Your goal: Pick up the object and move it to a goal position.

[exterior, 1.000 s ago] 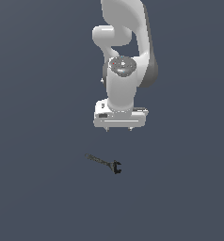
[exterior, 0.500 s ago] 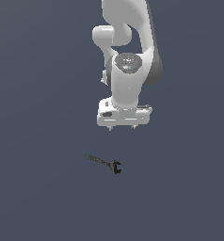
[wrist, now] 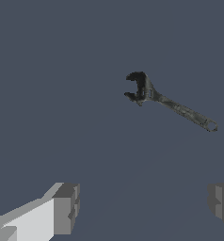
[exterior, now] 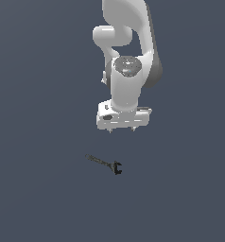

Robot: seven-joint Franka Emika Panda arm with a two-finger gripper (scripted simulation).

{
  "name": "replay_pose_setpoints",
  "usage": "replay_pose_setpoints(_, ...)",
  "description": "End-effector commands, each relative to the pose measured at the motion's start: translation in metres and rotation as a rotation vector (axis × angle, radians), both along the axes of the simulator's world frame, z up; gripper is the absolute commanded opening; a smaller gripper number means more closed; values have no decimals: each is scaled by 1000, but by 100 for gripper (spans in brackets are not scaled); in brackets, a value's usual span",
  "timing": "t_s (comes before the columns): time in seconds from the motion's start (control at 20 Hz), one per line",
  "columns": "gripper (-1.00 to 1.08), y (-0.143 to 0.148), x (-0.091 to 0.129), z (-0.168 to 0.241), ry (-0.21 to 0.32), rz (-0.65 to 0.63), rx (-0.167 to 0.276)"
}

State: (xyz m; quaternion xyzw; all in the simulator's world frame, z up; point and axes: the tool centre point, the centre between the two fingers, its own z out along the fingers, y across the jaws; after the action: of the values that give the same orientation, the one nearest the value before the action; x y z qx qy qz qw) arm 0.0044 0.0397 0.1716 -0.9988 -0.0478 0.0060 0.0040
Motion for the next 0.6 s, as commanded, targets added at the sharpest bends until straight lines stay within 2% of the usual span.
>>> replay_pose_setpoints(0.0, 100, -2, 3, -3, 0, 28, -1)
replay_pose_setpoints(0.55, 100, -17, 23, -25, -1, 242, -8)
